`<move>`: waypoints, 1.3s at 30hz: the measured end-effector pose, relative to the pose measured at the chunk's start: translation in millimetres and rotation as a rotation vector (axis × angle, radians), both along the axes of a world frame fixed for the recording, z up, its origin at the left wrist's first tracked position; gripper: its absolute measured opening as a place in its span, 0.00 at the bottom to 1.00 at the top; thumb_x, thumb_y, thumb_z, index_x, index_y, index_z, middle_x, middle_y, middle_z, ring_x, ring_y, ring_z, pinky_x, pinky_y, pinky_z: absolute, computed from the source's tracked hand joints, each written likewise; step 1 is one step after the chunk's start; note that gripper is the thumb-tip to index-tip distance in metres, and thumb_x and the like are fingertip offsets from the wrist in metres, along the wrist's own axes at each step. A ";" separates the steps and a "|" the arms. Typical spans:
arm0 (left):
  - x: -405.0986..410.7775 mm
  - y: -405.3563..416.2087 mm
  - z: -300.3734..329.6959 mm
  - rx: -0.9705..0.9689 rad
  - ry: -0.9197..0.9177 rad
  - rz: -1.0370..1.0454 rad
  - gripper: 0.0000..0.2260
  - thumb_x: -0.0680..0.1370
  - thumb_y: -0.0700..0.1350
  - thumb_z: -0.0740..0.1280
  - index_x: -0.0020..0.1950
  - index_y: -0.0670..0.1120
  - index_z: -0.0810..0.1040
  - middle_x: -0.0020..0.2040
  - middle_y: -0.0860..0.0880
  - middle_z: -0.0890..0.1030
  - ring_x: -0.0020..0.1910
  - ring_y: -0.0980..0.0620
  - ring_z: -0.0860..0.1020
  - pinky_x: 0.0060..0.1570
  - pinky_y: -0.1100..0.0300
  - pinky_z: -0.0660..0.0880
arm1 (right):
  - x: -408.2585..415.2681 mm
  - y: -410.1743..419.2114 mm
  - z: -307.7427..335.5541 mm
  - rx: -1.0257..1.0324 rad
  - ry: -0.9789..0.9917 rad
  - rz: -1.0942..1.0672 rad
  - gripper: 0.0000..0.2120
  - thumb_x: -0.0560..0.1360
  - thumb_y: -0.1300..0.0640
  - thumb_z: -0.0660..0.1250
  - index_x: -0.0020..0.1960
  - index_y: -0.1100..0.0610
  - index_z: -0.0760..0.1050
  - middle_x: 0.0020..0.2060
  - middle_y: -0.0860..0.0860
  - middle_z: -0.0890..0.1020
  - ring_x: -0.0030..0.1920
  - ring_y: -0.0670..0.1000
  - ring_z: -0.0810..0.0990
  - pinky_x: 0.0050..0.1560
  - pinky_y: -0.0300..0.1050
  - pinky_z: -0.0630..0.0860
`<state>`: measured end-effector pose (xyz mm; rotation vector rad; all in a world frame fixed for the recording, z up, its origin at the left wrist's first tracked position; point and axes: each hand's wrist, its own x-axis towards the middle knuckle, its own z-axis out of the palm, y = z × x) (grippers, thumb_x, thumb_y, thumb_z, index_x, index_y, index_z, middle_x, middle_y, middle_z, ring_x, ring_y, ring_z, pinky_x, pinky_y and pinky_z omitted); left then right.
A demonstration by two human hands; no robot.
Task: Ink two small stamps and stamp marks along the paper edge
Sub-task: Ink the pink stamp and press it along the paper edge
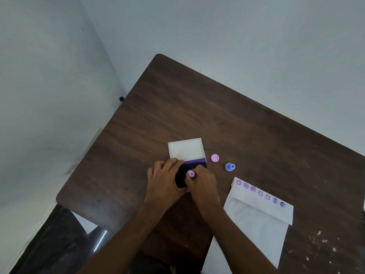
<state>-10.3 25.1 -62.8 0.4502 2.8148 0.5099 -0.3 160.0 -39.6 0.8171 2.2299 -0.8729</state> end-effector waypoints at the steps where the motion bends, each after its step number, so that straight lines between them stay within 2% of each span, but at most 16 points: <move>1: 0.2 -0.2 -0.3 -0.001 0.004 -0.001 0.37 0.63 0.69 0.68 0.68 0.55 0.69 0.67 0.52 0.74 0.58 0.49 0.71 0.53 0.52 0.68 | -2.3 0.0 0.4 0.005 -0.010 0.000 0.21 0.79 0.47 0.60 0.66 0.59 0.69 0.63 0.57 0.76 0.60 0.56 0.75 0.64 0.48 0.71; 5: 0.8 1.0 -1.1 0.003 -0.013 0.013 0.36 0.63 0.68 0.69 0.67 0.54 0.70 0.67 0.51 0.74 0.58 0.48 0.72 0.53 0.52 0.68 | -10.0 -0.5 2.7 -0.013 -0.092 -0.012 0.22 0.78 0.48 0.62 0.67 0.59 0.68 0.64 0.57 0.75 0.60 0.56 0.75 0.65 0.49 0.71; 13: -0.2 2.7 -0.5 -0.021 -0.004 0.020 0.36 0.63 0.69 0.69 0.67 0.55 0.71 0.65 0.52 0.76 0.57 0.49 0.73 0.53 0.52 0.69 | -10.4 -1.8 6.5 0.007 -0.075 0.018 0.20 0.77 0.49 0.64 0.64 0.59 0.70 0.61 0.57 0.77 0.58 0.55 0.76 0.62 0.48 0.72; 30: -2.9 2.4 1.9 -0.032 -0.044 0.023 0.36 0.62 0.70 0.67 0.66 0.56 0.70 0.65 0.53 0.75 0.57 0.50 0.72 0.53 0.53 0.67 | -23.0 0.9 15.5 -0.093 -0.261 0.012 0.25 0.78 0.52 0.64 0.71 0.60 0.63 0.69 0.57 0.69 0.66 0.58 0.70 0.68 0.50 0.66; 39: -2.1 7.6 11.6 -0.046 -0.083 0.018 0.38 0.60 0.70 0.66 0.67 0.57 0.67 0.68 0.53 0.71 0.60 0.49 0.70 0.53 0.50 0.67 | -12.7 2.0 16.4 -0.084 -0.178 -0.073 0.24 0.77 0.48 0.65 0.69 0.58 0.65 0.67 0.56 0.72 0.64 0.56 0.73 0.66 0.49 0.68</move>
